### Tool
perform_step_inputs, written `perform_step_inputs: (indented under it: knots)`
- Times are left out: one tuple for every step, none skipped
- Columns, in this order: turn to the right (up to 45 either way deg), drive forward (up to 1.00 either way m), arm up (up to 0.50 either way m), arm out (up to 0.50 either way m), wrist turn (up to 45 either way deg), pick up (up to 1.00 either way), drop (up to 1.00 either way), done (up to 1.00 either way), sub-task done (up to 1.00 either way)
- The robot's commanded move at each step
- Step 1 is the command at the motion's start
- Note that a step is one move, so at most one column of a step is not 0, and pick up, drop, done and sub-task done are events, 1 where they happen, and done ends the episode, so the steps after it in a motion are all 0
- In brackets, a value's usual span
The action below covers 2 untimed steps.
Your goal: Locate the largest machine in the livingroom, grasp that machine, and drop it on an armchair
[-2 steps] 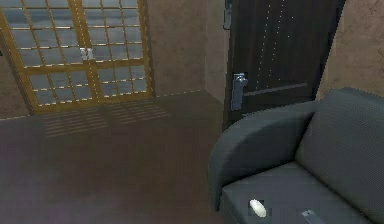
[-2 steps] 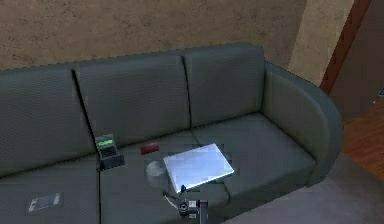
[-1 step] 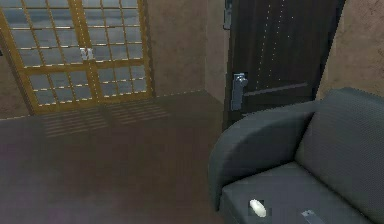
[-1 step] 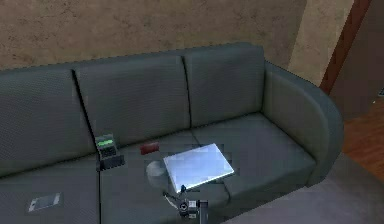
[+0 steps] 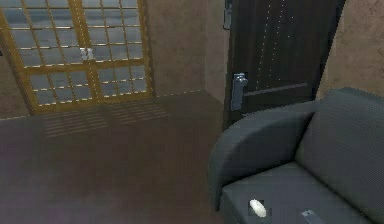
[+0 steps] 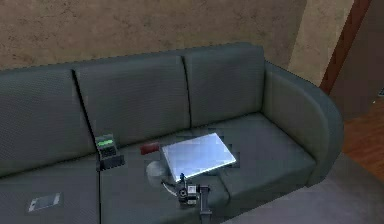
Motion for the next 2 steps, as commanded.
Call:
perform_step_inputs:
  knots:
    - [0.0,0.00,0.50,0.00,0.0,0.00,0.00,0.00,0.00]
    - [0.0,0.00,0.06,0.00,0.0,0.00,0.00,0.00,0.00]
